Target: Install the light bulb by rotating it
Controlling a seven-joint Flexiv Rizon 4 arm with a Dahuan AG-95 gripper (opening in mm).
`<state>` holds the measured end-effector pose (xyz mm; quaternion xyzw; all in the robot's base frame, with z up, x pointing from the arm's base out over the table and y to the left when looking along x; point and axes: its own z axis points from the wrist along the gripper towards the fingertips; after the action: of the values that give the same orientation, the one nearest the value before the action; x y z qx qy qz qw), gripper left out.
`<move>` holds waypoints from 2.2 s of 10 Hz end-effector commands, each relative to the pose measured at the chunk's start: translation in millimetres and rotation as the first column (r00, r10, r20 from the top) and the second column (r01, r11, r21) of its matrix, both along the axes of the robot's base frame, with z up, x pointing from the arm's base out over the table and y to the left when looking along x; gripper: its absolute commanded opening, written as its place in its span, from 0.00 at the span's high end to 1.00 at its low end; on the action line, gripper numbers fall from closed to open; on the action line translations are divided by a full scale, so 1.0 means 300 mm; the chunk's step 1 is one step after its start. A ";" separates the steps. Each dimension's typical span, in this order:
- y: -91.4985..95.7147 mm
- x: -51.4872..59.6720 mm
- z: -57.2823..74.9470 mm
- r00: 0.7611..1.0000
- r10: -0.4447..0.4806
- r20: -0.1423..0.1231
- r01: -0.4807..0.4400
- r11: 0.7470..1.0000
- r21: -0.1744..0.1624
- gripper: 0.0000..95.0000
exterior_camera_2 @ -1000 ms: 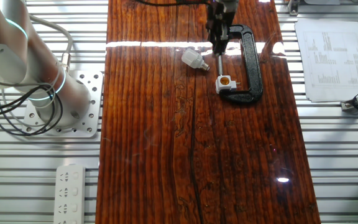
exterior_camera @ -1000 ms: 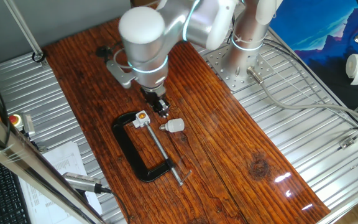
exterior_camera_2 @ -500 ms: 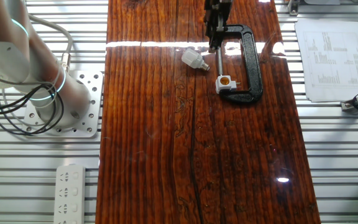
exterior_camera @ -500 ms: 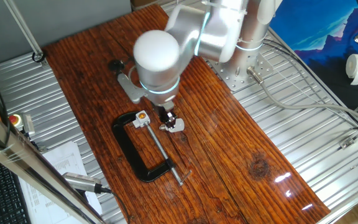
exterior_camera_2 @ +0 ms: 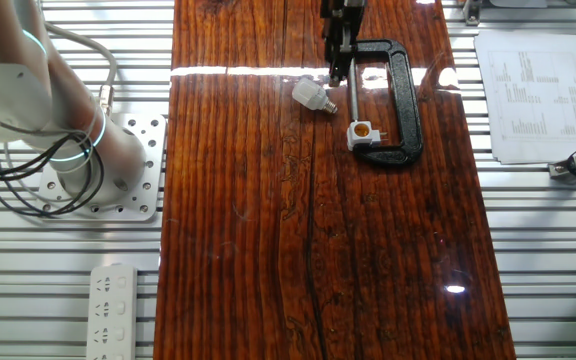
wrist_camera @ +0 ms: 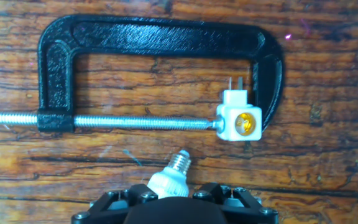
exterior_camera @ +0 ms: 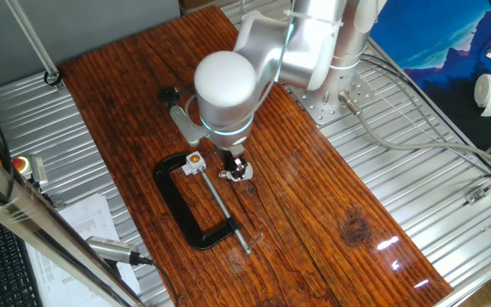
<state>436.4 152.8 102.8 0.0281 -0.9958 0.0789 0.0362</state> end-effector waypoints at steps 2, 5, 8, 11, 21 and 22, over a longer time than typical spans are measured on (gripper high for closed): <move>-0.002 0.001 -0.003 1.000 0.001 -0.003 -0.001 1.000 0.001 0.60; -0.002 0.001 -0.003 0.999 0.025 -0.048 -0.025 1.000 0.013 0.40; 0.041 -0.028 -0.054 0.999 -0.012 -0.047 0.012 1.000 -0.001 0.20; 0.034 -0.070 -0.108 0.999 -0.014 -0.043 0.013 0.999 -0.030 0.20; 0.016 -0.094 -0.187 0.998 -0.022 -0.064 0.011 0.985 -0.169 0.20; 0.014 -0.096 -0.188 0.998 -0.024 -0.061 0.013 0.986 -0.169 0.20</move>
<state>409.4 158.8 44.4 0.0189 -0.9830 0.1670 0.0746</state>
